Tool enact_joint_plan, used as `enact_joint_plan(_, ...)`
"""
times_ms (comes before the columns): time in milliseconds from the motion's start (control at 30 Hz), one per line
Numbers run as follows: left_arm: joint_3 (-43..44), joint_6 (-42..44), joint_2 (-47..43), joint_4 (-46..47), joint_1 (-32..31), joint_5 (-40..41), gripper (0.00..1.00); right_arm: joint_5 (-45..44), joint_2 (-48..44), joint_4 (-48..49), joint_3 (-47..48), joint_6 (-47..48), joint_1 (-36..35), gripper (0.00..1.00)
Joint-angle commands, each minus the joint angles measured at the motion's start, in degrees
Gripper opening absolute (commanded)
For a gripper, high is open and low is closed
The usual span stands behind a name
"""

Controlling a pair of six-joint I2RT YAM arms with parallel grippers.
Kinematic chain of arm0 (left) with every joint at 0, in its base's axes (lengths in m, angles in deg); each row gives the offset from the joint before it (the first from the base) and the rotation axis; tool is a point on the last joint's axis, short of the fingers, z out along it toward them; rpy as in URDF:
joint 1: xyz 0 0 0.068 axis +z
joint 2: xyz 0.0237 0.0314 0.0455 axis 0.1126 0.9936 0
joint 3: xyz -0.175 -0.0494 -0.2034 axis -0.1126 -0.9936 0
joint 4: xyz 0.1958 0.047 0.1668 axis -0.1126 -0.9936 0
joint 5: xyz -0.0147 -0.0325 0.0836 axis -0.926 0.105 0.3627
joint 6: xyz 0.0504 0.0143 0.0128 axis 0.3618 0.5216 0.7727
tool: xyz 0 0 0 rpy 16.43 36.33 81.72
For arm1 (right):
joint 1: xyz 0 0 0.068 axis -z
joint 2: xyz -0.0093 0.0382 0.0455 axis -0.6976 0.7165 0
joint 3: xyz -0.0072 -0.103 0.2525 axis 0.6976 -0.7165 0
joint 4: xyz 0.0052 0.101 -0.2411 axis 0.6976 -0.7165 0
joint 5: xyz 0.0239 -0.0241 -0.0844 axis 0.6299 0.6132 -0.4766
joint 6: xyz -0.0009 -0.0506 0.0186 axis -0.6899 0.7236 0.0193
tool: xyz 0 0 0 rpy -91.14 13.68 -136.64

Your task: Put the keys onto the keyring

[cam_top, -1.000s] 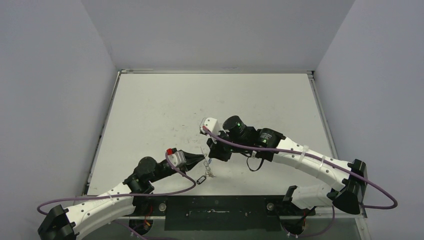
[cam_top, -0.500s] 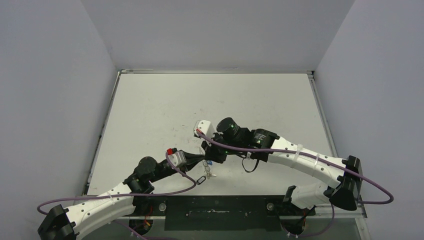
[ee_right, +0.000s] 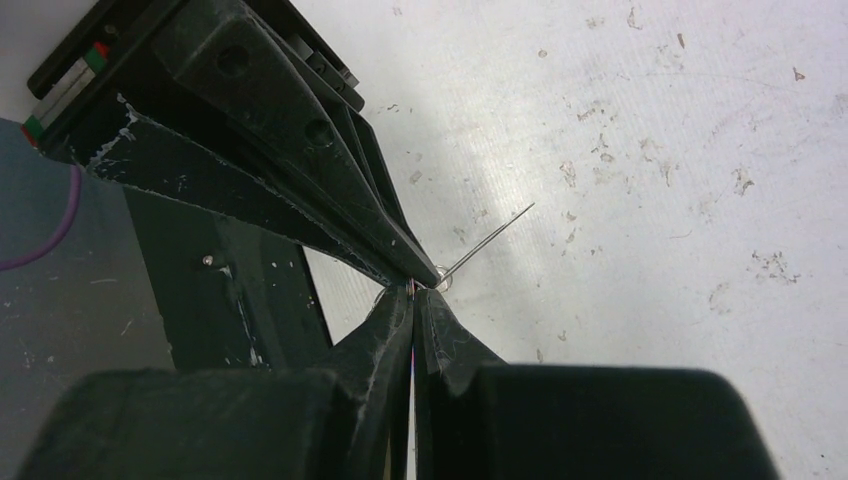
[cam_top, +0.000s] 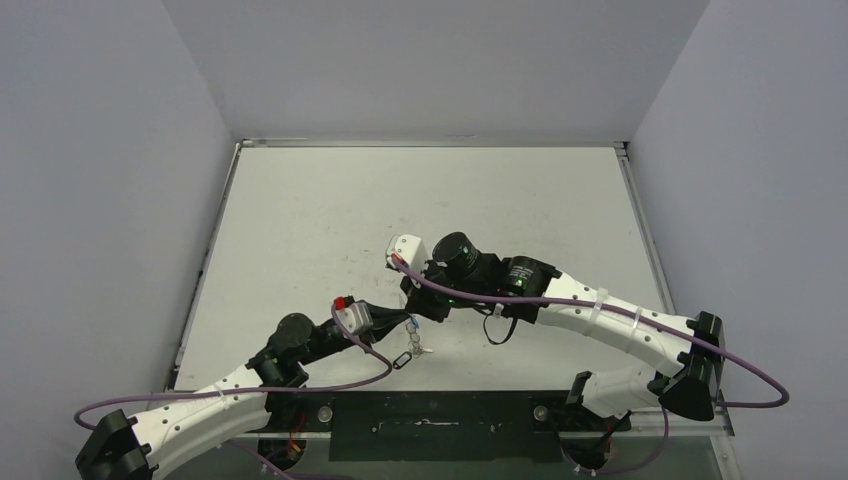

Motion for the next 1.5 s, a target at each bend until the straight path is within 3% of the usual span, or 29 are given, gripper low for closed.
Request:
enact_joint_plan(0, 2.38, -0.37, -0.78, 2.07, -0.03, -0.41, 0.0, -2.72, 0.67, 1.78, 2.47, 0.25, -0.29, 0.0)
enact_joint_plan(1467, 1.95, -0.37, -2.63, 1.43, -0.07, 0.47, 0.0, -8.46, -3.72, 1.58, -1.44, 6.23, -2.74, 0.0)
